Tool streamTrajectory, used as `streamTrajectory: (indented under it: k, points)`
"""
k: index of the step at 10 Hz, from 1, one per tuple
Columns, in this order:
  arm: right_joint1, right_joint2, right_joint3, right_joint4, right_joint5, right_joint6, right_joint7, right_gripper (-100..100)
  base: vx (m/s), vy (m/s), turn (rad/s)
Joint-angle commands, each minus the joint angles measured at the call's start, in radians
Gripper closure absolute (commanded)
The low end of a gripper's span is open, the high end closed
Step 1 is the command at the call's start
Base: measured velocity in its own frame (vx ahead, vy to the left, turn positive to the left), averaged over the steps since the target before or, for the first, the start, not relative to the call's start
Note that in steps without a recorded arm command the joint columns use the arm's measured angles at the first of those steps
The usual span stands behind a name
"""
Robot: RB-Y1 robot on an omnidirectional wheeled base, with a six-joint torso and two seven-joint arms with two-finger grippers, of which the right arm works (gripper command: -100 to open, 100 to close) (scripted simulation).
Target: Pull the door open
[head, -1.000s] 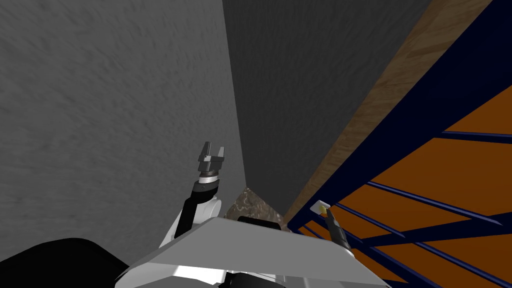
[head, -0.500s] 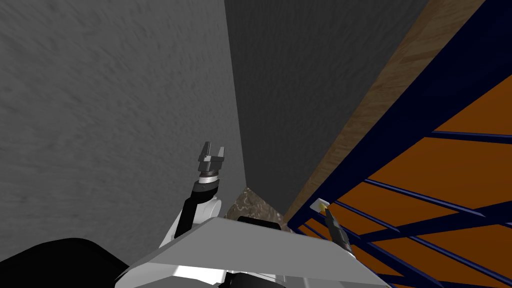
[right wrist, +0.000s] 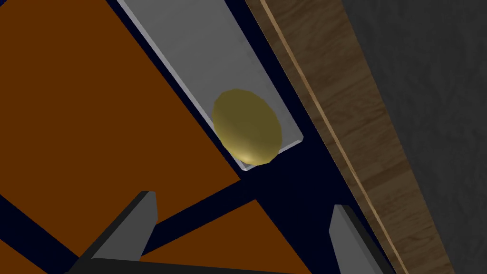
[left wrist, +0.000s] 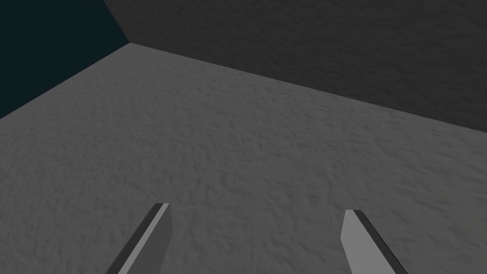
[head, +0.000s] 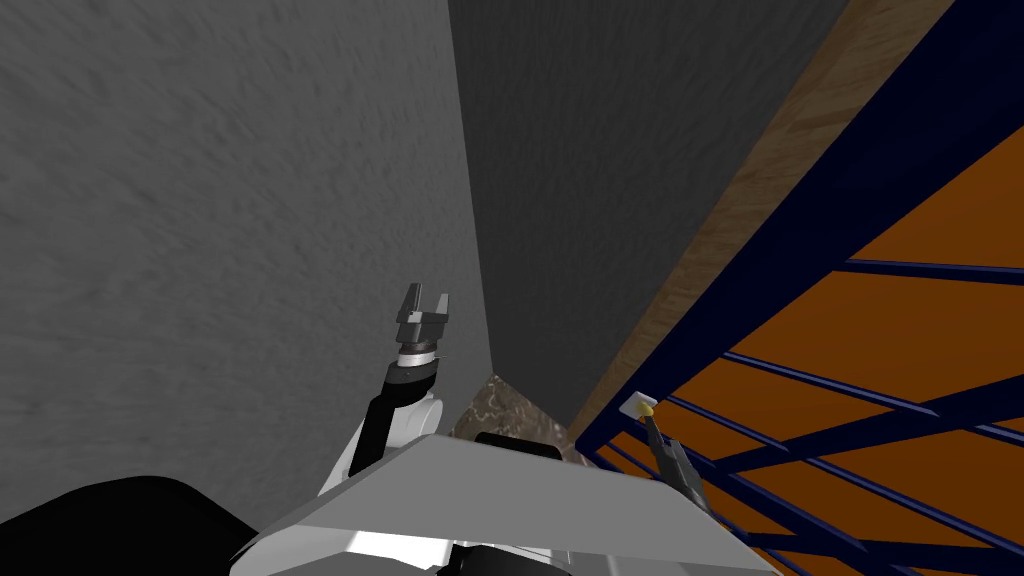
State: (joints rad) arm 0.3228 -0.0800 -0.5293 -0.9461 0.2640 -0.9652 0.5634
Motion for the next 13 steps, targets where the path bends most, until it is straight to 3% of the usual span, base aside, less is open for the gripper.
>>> streamTrajectory:
  k: [1,13]
  points:
    - [0.003,0.002,-0.004,-0.001,0.008,-0.002,0.034,-100,-0.01,0.024,-0.025]
    - [0.025,0.026,-0.056,0.009,0.113,-0.04,0.344,-100,-0.013,0.026,-0.036]
